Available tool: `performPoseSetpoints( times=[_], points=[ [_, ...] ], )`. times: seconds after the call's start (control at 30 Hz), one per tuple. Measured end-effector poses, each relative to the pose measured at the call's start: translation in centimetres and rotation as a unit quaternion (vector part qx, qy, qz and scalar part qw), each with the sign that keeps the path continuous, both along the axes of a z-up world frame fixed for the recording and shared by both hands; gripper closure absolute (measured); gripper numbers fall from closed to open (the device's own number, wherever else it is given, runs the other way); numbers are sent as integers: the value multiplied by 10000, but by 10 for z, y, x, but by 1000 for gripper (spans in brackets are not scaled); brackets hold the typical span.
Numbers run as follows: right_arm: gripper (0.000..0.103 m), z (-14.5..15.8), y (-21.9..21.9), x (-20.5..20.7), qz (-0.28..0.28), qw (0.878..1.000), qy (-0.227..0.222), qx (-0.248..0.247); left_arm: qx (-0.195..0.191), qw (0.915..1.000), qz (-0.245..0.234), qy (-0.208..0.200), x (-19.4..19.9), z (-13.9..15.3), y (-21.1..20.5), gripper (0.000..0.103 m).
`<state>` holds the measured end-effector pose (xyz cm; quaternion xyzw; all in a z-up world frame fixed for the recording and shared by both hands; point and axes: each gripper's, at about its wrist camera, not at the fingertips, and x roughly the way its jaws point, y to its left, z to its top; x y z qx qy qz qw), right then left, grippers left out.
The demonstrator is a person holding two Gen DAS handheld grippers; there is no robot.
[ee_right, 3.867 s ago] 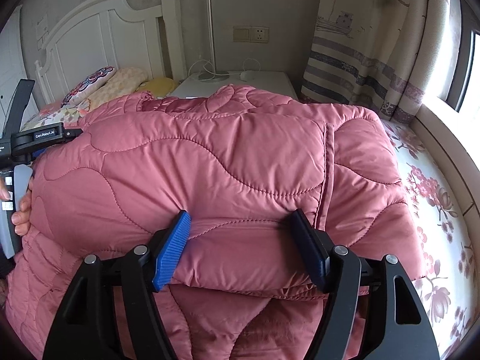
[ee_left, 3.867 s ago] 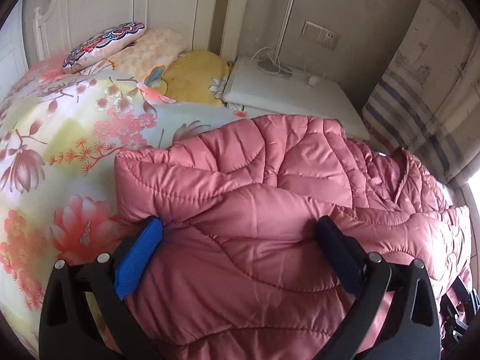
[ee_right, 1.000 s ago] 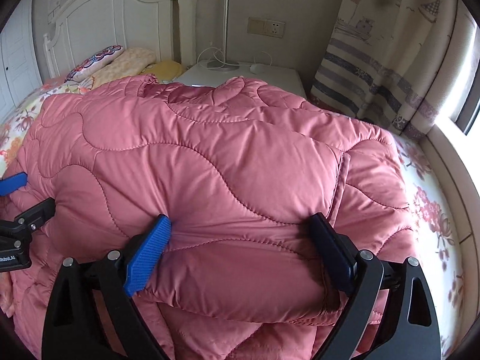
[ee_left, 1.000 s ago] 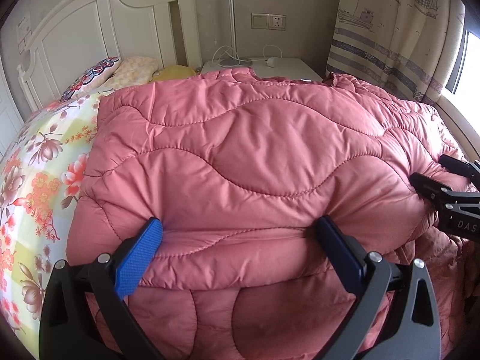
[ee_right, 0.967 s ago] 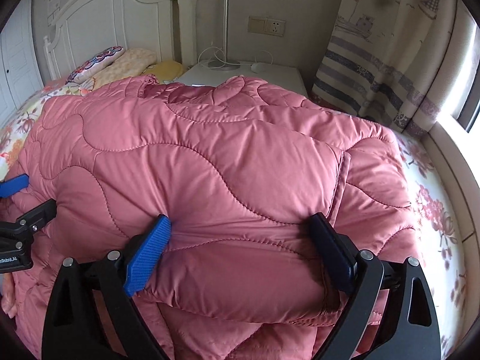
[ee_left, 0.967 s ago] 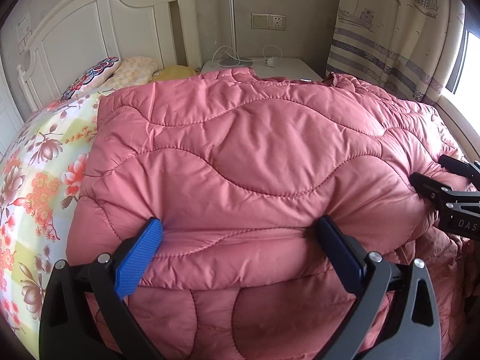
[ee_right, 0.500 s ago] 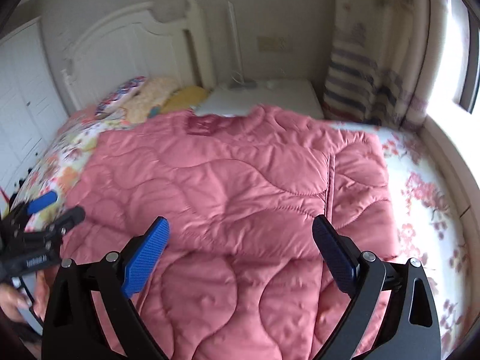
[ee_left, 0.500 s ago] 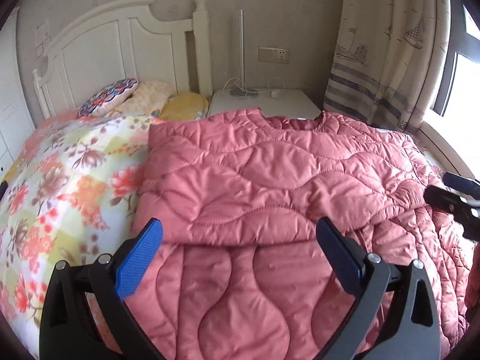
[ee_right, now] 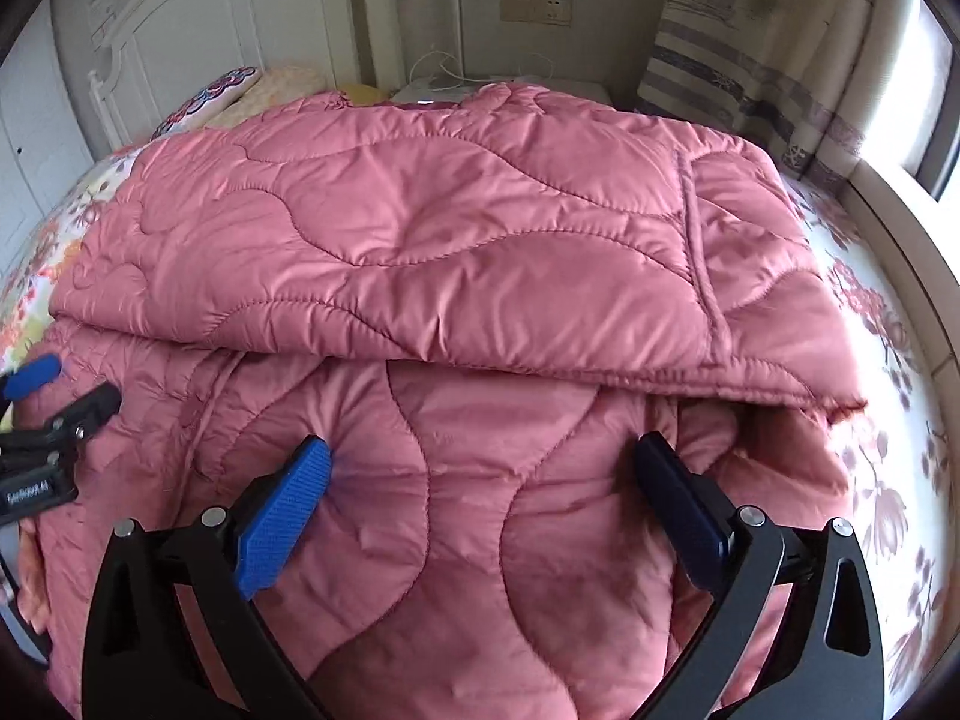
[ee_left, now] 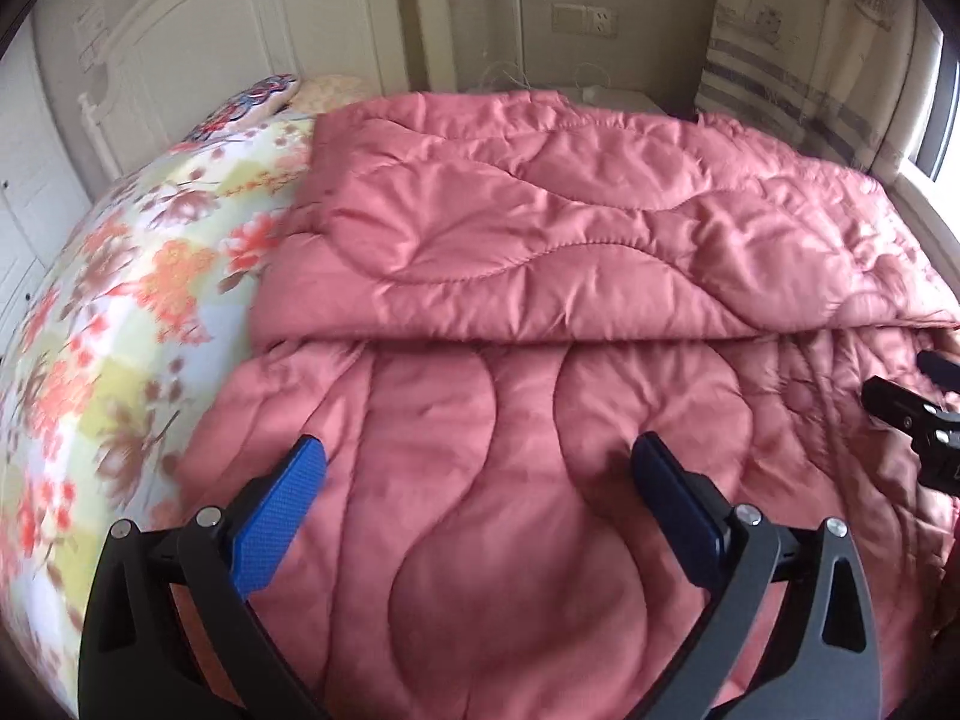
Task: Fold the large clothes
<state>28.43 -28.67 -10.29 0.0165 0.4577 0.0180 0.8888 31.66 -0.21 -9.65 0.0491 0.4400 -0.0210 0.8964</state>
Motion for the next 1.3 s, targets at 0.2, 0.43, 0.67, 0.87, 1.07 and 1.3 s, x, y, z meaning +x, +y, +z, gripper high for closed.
performPoseSetpoints(
  times=[0.2, 0.43, 0.67, 0.87, 1.07, 1.3],
  points=[
    [5, 30, 11, -61, 525, 9968, -301, 526, -390, 9982, -402, -198, -75, 30, -8, 2],
    [5, -3, 31, -97, 845, 9959, 151, -284, 233, 9960, -857, 117, -109, -19, -47, 2],
    [4, 5, 27, -103, 757, 9967, 92, -261, -17, 9975, -698, 115, -117, -7, -32, 2],
    [4, 22, 6, -148, 758, 9965, -283, -222, 282, 9970, -715, -7, -147, -8, -14, 2],
    [4, -8, -3, -160, 580, 9981, -99, -200, 43, 9975, -706, 24, -145, -21, -6, 2],
    [4, 18, -12, -189, 677, 9962, -449, -311, 18, 9972, -710, -245, -181, -1, 16, 2]
  ],
)
